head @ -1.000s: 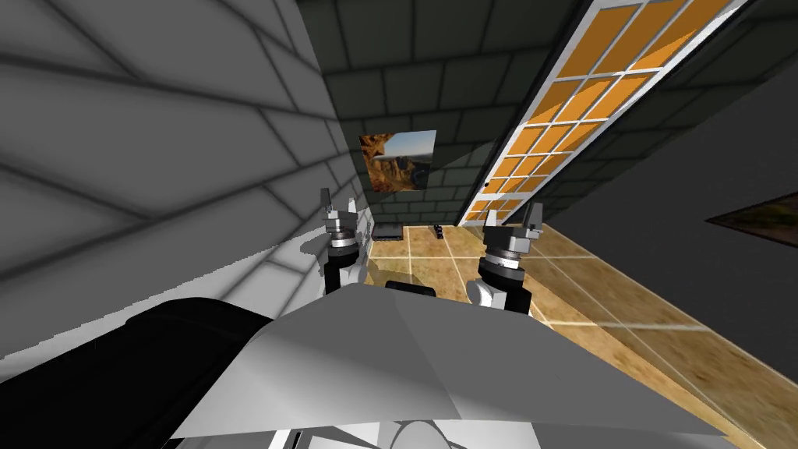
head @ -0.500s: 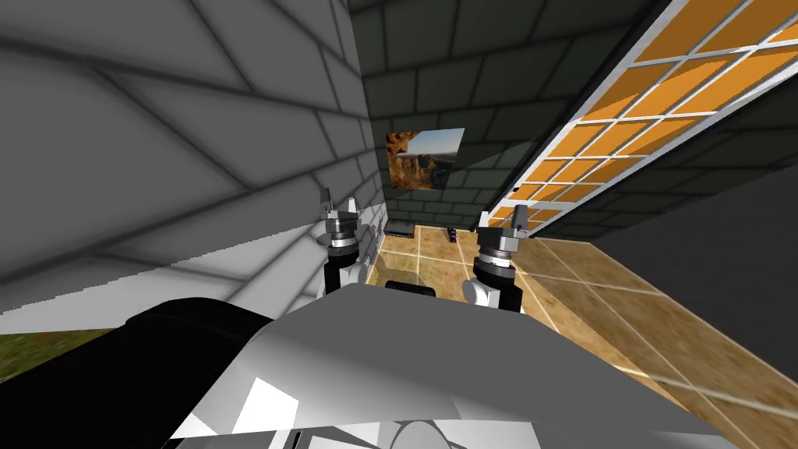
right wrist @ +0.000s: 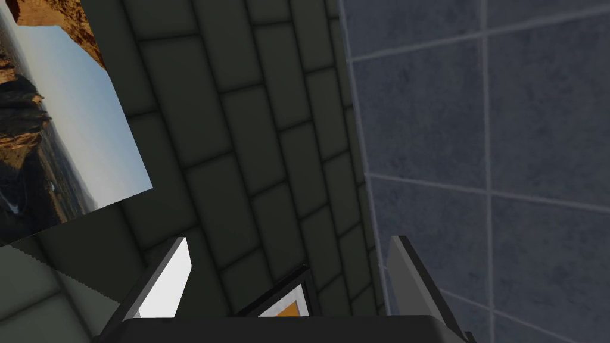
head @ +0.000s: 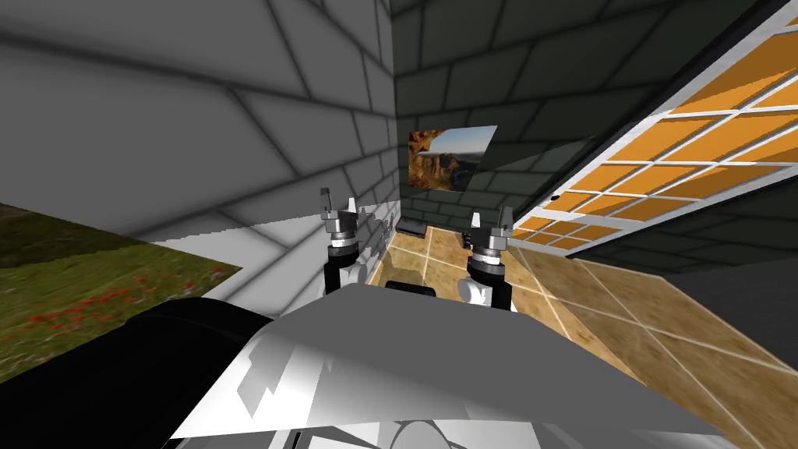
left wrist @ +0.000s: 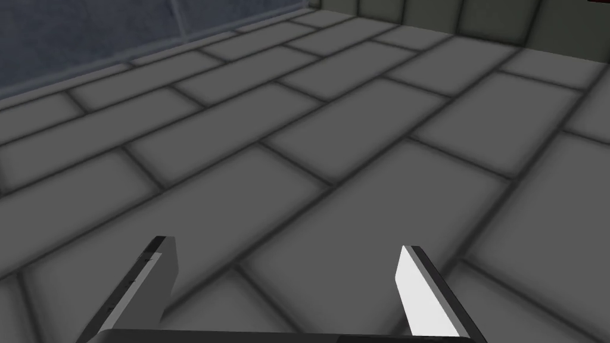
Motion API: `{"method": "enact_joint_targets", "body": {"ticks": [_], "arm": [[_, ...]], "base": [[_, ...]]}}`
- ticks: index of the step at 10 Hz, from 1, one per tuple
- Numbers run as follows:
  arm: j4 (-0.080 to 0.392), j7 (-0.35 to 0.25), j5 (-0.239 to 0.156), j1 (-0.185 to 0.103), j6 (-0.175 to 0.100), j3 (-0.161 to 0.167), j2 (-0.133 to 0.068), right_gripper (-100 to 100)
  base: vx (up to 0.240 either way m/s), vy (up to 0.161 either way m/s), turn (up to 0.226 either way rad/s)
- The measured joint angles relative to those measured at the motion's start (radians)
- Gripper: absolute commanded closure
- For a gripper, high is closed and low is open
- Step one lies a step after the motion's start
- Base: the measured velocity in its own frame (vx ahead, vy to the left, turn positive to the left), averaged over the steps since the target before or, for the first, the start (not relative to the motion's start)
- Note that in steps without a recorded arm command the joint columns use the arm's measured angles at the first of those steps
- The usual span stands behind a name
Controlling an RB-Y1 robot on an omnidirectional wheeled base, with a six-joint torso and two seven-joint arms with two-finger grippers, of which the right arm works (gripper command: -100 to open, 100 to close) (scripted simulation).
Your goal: Pull the door open
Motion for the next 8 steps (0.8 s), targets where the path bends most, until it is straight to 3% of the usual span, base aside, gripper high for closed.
{"method": "enact_joint_targets", "body": {"ticks": [8], "arm": [[0.094,0.065,-0.032,-0.04,-0.032,0.074,-0.022,-100]], "base": [[-0.065,0.01,0.358]]}}
